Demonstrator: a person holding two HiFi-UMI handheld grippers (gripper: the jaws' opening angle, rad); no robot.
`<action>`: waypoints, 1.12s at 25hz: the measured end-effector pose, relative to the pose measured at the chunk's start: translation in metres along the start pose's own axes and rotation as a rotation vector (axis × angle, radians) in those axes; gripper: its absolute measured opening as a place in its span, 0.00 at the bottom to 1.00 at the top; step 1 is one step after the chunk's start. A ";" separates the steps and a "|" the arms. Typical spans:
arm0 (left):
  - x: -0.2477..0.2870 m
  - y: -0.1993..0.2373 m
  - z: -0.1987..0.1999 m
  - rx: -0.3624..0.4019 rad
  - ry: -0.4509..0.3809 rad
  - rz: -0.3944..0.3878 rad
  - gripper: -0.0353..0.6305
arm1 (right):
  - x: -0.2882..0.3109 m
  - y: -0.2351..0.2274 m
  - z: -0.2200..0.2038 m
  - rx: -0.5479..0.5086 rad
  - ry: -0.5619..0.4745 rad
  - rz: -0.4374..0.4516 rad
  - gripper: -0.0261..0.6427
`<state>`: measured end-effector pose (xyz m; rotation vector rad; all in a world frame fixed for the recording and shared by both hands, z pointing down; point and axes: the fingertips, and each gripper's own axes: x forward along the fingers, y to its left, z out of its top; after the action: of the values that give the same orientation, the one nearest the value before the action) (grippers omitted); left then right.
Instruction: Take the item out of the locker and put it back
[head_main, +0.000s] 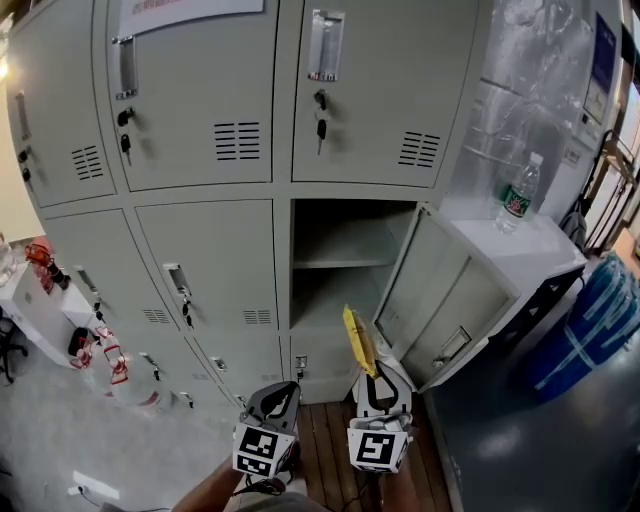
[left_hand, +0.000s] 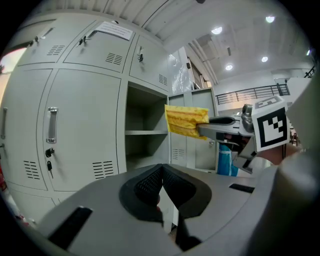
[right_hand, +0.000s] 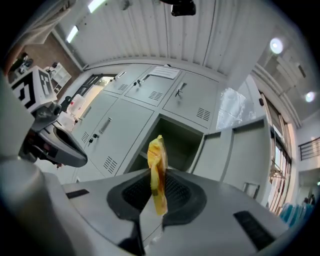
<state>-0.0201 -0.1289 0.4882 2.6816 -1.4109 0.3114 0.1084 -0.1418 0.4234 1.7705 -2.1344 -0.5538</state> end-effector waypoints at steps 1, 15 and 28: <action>0.002 0.004 0.001 -0.001 -0.003 0.004 0.09 | 0.009 -0.001 0.008 -0.035 -0.008 -0.002 0.13; 0.039 0.064 0.012 -0.026 -0.015 0.035 0.09 | 0.136 0.002 0.050 -0.367 -0.028 -0.007 0.13; 0.067 0.102 0.013 -0.043 -0.015 0.033 0.09 | 0.212 0.028 0.034 -0.570 0.027 0.010 0.13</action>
<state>-0.0653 -0.2430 0.4892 2.6344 -1.4495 0.2609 0.0286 -0.3419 0.4062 1.4314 -1.7271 -1.0081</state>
